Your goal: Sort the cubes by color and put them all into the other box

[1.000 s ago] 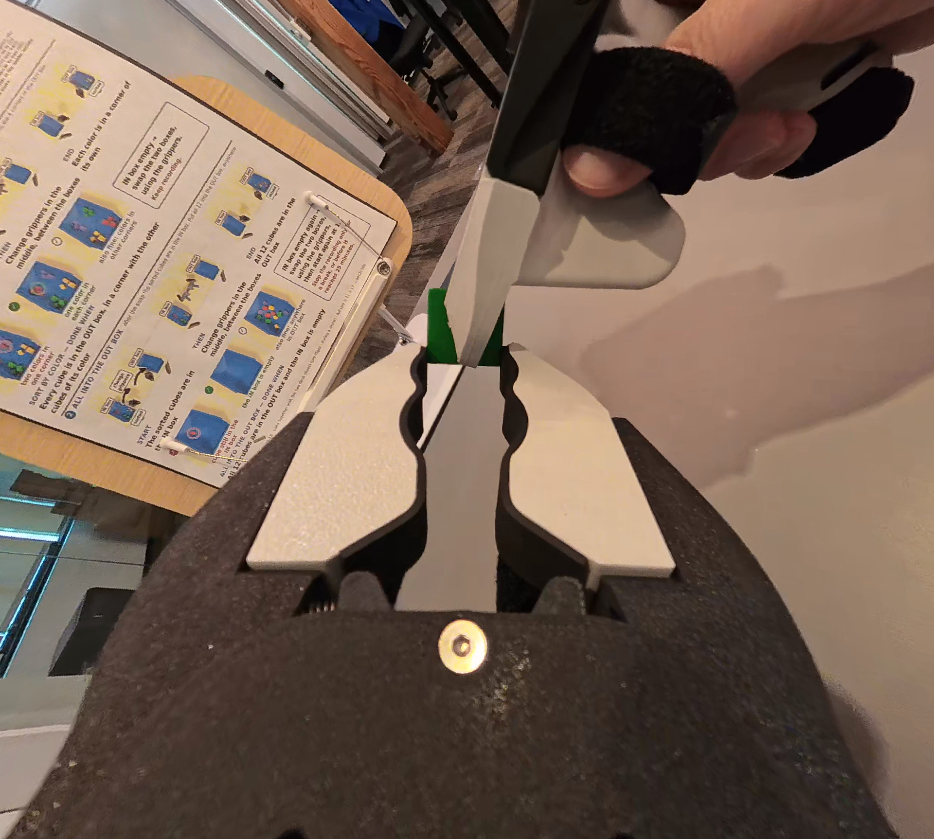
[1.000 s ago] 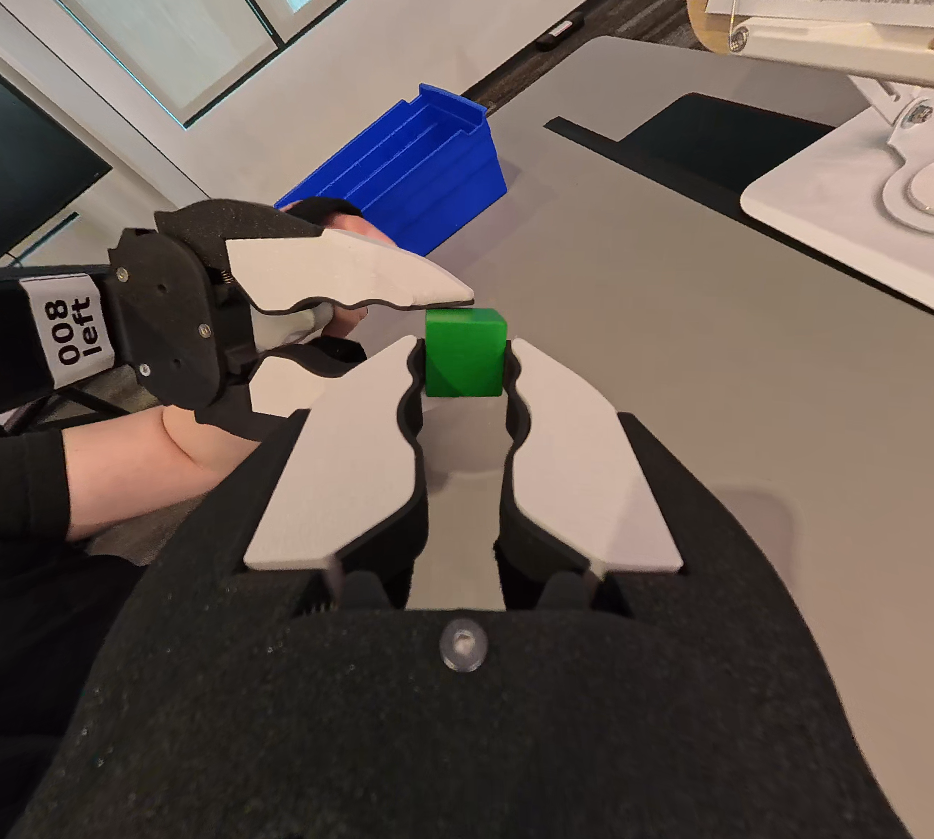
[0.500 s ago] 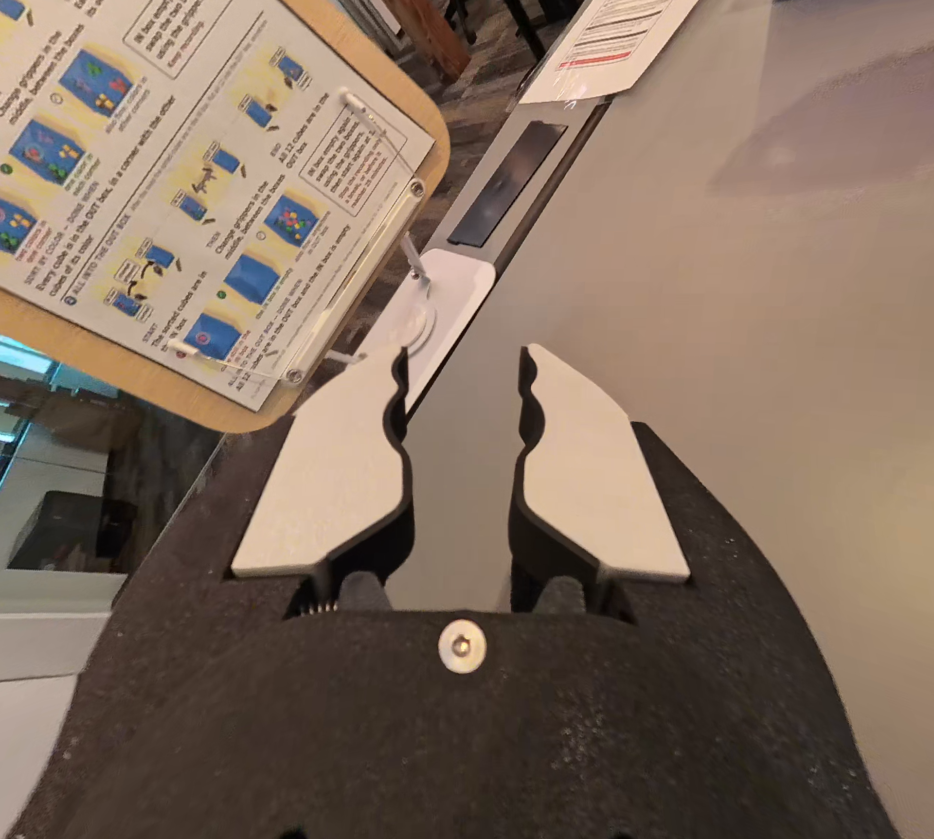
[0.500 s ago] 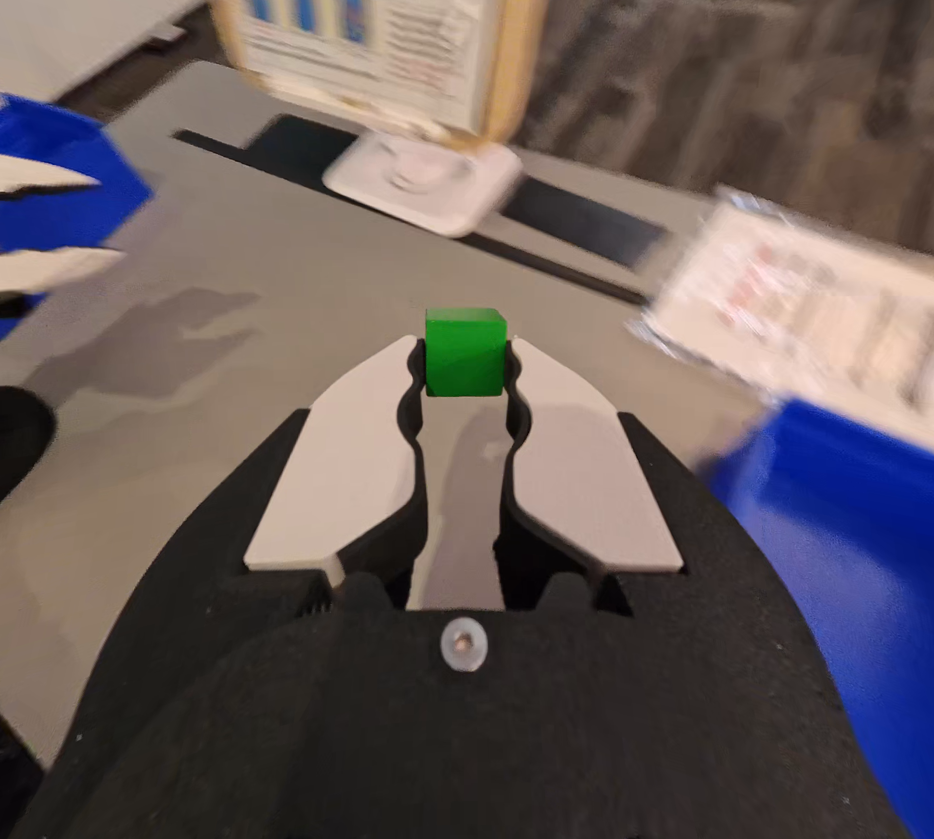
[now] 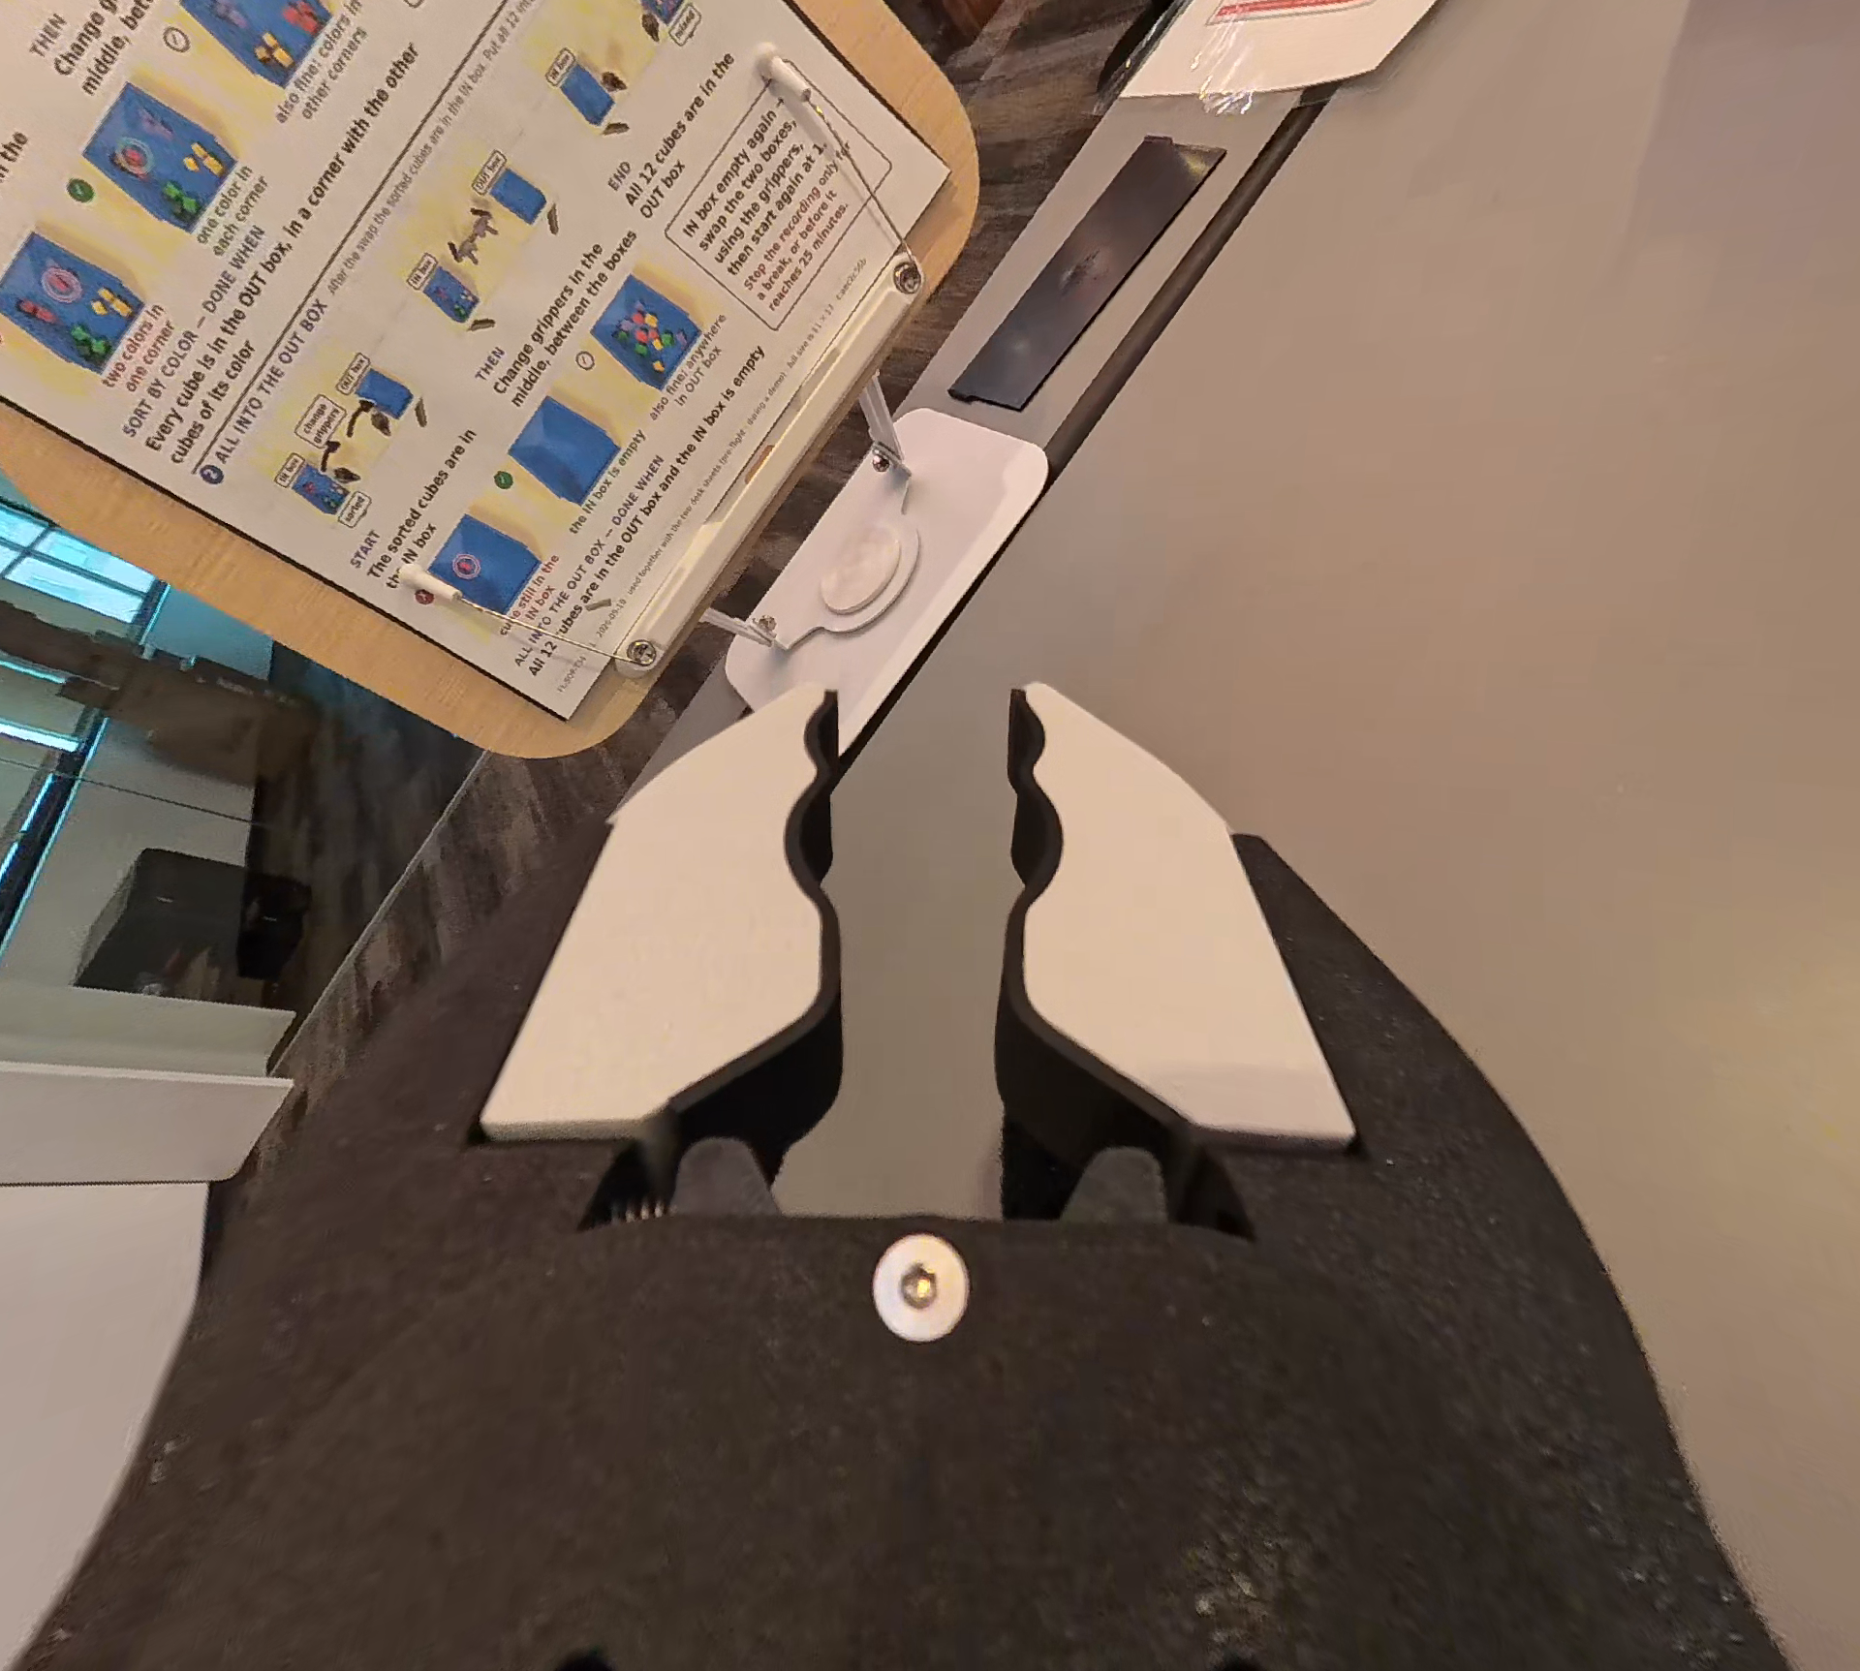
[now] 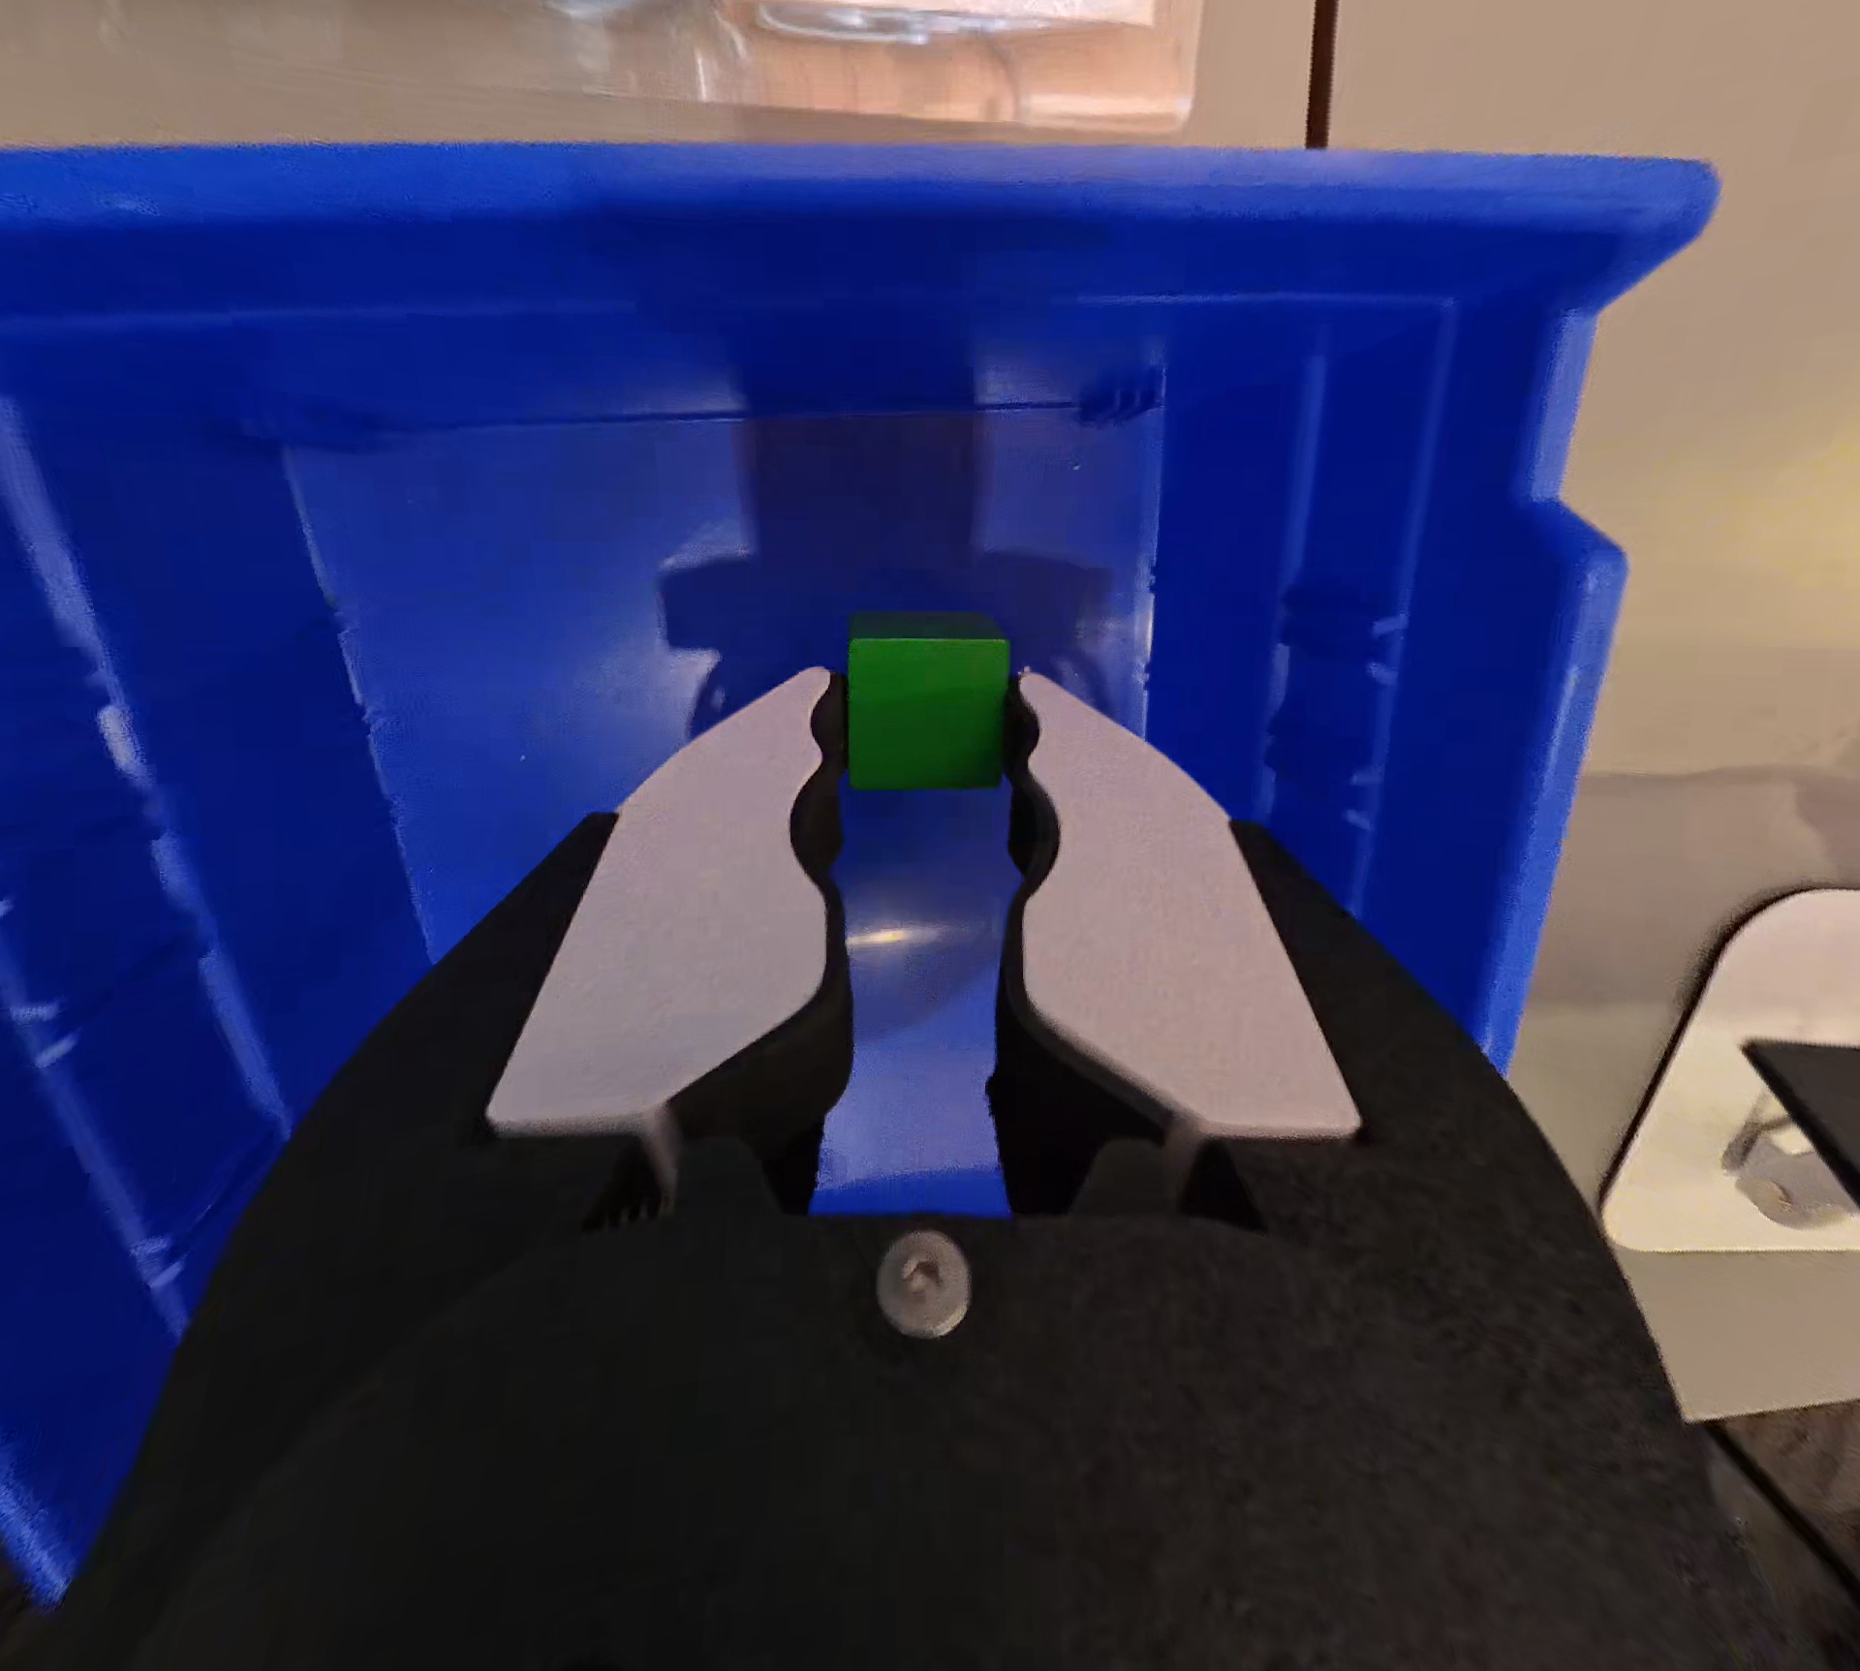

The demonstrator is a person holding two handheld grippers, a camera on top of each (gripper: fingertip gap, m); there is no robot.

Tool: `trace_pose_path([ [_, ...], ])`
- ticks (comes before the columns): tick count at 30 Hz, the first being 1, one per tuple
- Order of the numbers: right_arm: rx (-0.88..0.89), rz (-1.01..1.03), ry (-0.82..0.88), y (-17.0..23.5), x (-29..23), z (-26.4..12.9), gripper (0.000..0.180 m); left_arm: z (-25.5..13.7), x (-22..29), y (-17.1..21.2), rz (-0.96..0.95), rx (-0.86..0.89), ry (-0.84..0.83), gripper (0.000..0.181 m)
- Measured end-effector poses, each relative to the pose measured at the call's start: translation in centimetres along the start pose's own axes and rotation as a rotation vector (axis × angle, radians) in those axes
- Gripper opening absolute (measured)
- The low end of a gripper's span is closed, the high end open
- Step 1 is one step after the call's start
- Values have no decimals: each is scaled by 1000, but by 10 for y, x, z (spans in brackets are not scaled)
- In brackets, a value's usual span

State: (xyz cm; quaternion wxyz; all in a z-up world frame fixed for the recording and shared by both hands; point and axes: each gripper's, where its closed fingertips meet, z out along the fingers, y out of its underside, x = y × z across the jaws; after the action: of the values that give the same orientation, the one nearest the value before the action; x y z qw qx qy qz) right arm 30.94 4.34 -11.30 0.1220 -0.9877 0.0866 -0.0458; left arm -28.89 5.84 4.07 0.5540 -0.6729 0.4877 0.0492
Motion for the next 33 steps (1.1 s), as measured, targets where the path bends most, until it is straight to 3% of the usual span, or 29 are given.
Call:
trace_pose_path([
  [7, -103, 30, -5, 3, 17, 26, 29, 9, 0, 11, -6, -45, 3, 27],
  [16, -54, -20, 40, -6, 27, 38, 29, 16, 6, 19, 24, -79, 17, 25],
  [21, -29, -74, 75, -9, 26, 25, 44, 16, 9, 20, 26, -90, 27, 25],
  [25, 70, -147, 39, -19, 3, -25, 45, 11, 6, 16, 34, -77, 16, 25],
  [28, 309, -149, -61, -37, -36, -95, 46, 8, 0, 15, 27, -71, -3, 25],
  [33, 774, -166, -467, -28, -165, -230, 43, 0, -11, 15, 24, -74, -45, 25],
])
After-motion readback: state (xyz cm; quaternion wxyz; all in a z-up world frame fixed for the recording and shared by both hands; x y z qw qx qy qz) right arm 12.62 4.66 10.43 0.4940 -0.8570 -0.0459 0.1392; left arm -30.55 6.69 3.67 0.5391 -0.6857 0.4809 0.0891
